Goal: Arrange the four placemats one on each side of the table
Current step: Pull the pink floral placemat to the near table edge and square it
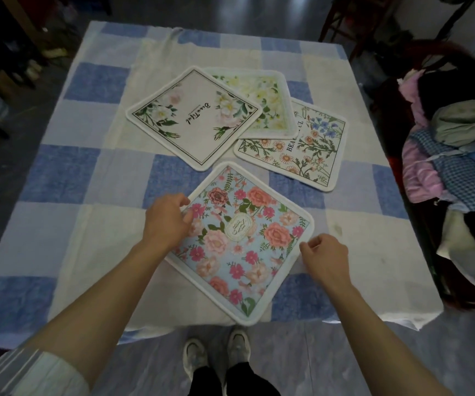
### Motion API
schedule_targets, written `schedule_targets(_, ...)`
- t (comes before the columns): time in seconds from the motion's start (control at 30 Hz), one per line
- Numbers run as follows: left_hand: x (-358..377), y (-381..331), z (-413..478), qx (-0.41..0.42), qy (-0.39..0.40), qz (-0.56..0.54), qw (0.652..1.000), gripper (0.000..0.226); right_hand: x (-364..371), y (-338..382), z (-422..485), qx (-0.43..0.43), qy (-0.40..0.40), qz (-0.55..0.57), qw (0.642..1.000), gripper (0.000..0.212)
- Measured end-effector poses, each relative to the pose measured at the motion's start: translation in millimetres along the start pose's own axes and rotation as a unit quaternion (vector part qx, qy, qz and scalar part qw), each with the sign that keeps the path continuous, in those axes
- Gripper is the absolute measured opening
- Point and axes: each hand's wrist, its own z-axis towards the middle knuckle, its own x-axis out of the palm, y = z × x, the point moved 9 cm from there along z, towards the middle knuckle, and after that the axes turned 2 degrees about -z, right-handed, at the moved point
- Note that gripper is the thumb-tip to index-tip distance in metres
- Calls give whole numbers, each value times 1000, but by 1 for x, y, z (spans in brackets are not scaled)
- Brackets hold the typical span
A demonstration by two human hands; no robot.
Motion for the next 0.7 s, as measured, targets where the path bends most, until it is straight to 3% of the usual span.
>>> schedule_targets(0.37, 0, 6, -72, -121, -59, -29, 990, 30, 3, 84, 19, -222, 63, 18, 973, 32)
schedule_targets(0.57, 17, -4, -119, -237, -127, -54, 962, 36, 20, 116, 44, -359, 123, -65, 923, 39)
schedule_targets(0.7, 33, -1, -146, -345, -138, -70, 926, 41, 42, 121, 59, -379, 175, -134, 899, 41)
